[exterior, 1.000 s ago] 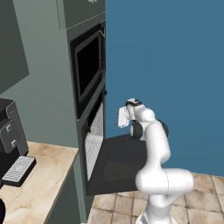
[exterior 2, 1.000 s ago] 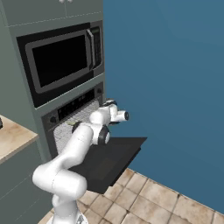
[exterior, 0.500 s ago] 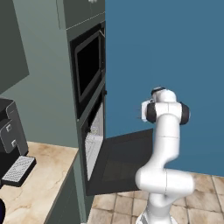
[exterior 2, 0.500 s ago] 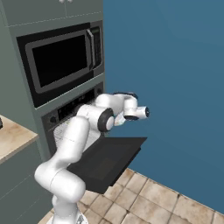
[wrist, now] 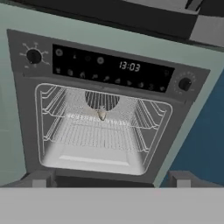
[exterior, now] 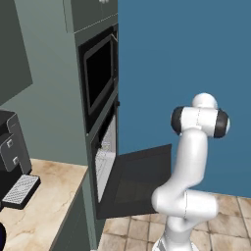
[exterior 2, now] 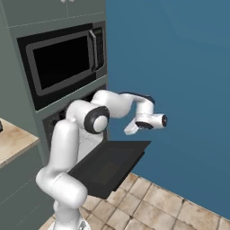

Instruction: Place the fish on the top rack of the oven, and slide the tray back inside. Close the oven door.

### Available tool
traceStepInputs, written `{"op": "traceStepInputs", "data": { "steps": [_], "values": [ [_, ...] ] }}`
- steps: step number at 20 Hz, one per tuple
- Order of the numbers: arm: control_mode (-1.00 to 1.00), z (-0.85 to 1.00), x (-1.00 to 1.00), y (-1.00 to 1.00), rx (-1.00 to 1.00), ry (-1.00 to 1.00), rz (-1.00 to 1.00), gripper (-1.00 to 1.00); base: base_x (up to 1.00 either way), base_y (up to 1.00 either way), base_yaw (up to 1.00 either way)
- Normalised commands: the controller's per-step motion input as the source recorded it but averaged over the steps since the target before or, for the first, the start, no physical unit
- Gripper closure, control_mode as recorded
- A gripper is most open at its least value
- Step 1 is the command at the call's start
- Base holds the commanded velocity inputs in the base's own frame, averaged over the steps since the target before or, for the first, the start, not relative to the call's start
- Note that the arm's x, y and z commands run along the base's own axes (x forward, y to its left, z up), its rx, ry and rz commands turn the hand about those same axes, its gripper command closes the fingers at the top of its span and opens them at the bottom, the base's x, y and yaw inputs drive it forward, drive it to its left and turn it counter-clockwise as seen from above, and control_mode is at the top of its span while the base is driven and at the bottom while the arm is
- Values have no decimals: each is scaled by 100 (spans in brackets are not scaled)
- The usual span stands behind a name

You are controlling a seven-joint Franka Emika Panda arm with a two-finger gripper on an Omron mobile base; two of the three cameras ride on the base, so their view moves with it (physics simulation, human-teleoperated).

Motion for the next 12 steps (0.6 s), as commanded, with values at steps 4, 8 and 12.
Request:
{"op": "traceStepInputs", "data": {
  "steps": [4,8,12],
  "values": [
    [-100,34,-100,-81,-1,0,0,-100,0,0,0],
    [-100,2,-100,-57,-2,1,0,-100,0,0,0],
    [-100,-39,-100,-43,-3,16,0,-100,0,0,0]
  ]
}}
